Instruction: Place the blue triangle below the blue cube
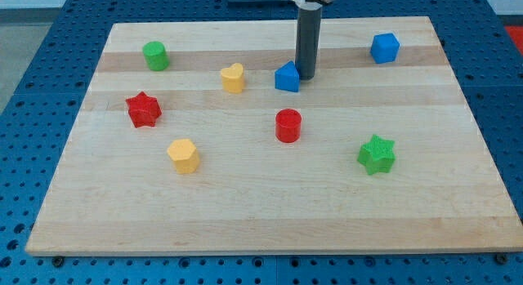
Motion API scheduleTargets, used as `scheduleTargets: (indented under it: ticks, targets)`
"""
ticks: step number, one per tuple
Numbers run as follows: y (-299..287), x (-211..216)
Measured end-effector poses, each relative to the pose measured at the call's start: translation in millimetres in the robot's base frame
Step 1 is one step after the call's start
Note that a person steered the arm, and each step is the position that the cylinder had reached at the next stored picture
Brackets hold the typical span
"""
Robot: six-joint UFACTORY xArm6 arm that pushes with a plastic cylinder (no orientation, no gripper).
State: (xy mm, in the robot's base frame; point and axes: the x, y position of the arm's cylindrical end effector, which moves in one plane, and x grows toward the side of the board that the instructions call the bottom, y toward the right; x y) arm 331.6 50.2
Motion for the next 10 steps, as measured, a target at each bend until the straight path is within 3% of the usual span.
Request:
scheduleTargets:
  ticks: [2,5,8,10]
  targets:
    - [-68.8,-35.8]
    - [-67.8,32.4]
    - [85.7,38.5]
    - [89.3,38.5]
